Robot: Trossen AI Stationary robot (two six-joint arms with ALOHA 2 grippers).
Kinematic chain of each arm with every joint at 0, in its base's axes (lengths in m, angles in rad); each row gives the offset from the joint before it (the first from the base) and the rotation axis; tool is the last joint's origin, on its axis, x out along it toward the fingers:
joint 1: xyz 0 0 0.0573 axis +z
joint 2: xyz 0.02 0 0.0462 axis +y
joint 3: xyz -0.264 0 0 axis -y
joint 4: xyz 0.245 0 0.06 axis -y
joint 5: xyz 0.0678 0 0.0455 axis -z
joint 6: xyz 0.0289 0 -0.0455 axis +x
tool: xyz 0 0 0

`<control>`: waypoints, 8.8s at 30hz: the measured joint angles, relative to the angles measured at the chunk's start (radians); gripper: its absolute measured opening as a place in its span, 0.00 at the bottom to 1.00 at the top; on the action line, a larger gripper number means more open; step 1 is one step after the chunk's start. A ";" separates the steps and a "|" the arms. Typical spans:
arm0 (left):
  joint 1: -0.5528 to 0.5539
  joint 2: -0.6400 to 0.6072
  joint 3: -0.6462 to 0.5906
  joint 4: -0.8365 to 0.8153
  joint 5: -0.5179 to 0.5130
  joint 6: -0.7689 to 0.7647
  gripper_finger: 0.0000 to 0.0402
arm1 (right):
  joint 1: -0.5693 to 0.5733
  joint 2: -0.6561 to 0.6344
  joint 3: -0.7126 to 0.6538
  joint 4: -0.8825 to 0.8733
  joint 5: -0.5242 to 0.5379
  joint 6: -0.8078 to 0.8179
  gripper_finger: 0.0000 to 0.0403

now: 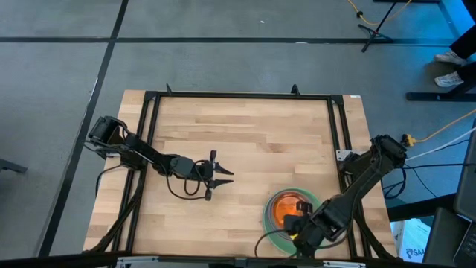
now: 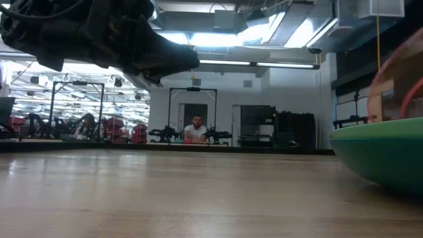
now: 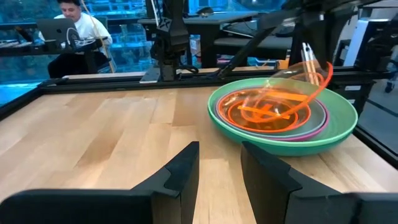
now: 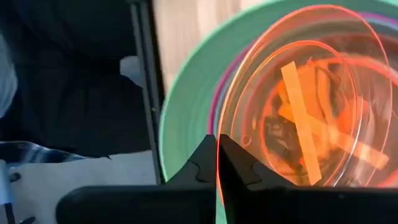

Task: Stack plastic plates
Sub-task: Stack the orange plate on top of the orange plate, then return to Home Position

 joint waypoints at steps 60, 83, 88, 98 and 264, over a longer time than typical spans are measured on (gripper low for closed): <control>0.217 -0.422 -0.274 0.000 0.130 0.091 0.01 | -0.888 -0.780 -1.007 1.201 -0.182 -0.933 0.02; 0.212 -0.697 -0.453 -0.027 0.102 0.003 0.01 | -0.887 -1.302 -1.310 1.195 -0.111 -0.884 0.00; 0.212 -0.852 -0.452 -0.224 0.097 -0.011 0.01 | -0.887 -1.397 -1.345 1.150 -0.111 -0.879 0.00; 0.212 -1.127 -0.452 -0.533 0.084 -0.010 0.01 | -0.887 -1.516 -1.349 1.071 -0.111 -0.855 0.00; 0.212 -1.628 -0.444 -1.034 0.087 0.006 0.01 | -0.886 -1.648 -1.384 0.909 -0.058 -0.831 0.00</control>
